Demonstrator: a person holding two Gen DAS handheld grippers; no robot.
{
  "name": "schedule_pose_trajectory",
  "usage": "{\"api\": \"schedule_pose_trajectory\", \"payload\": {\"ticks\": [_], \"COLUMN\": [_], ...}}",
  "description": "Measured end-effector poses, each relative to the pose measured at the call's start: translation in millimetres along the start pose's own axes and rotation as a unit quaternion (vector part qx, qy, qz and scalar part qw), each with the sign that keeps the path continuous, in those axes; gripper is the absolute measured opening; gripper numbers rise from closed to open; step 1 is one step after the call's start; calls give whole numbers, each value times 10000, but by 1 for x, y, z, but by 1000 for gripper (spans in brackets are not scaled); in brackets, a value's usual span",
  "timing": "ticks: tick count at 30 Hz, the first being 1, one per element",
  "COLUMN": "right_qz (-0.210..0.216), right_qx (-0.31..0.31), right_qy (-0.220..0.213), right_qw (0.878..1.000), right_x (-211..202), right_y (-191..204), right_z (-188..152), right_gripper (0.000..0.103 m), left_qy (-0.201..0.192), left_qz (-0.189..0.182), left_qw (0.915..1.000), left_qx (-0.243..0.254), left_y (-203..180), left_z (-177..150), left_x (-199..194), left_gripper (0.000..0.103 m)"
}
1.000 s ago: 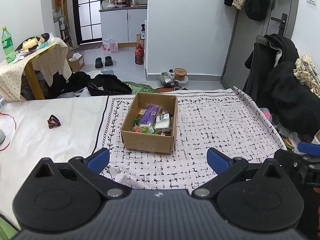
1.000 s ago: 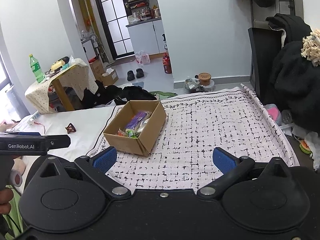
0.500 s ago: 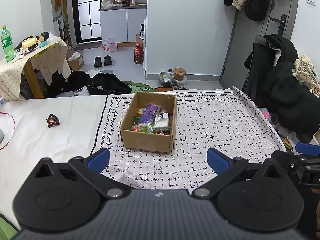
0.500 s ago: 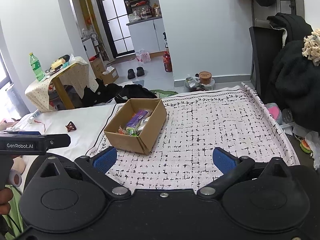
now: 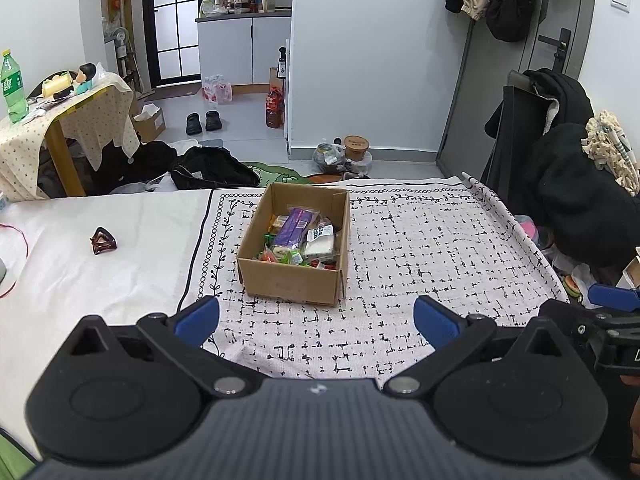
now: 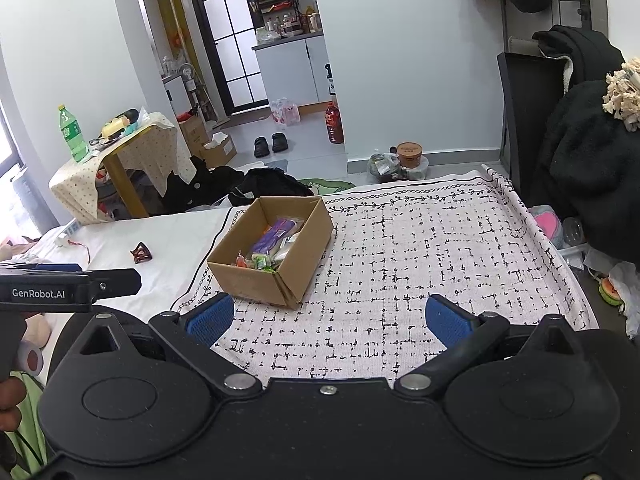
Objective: Organize snacks
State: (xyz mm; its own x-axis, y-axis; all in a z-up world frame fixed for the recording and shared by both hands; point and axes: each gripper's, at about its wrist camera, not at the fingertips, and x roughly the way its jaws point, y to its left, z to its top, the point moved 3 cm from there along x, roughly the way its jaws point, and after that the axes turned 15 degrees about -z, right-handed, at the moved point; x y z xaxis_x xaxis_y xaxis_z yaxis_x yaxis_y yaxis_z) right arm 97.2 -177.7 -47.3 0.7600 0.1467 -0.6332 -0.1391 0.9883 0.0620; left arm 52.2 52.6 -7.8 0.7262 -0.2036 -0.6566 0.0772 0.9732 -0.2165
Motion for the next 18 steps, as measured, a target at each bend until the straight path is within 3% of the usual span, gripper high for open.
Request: {"api": "schedule_pose_trajectory", "payload": {"ticks": [18], "right_qz": [-1], "right_qx": [-16], "right_qy": [11], "right_qw": [10000], "right_x": [-1], "right_y": [2], "right_z": [-1], "right_gripper": [103], "left_qy": [4], "left_qz": [-14], "left_qw": [10000], "left_qx": [-9], "left_y": [-2], "left_z": [-2], "left_x": [-1], "left_gripper": [103]}}
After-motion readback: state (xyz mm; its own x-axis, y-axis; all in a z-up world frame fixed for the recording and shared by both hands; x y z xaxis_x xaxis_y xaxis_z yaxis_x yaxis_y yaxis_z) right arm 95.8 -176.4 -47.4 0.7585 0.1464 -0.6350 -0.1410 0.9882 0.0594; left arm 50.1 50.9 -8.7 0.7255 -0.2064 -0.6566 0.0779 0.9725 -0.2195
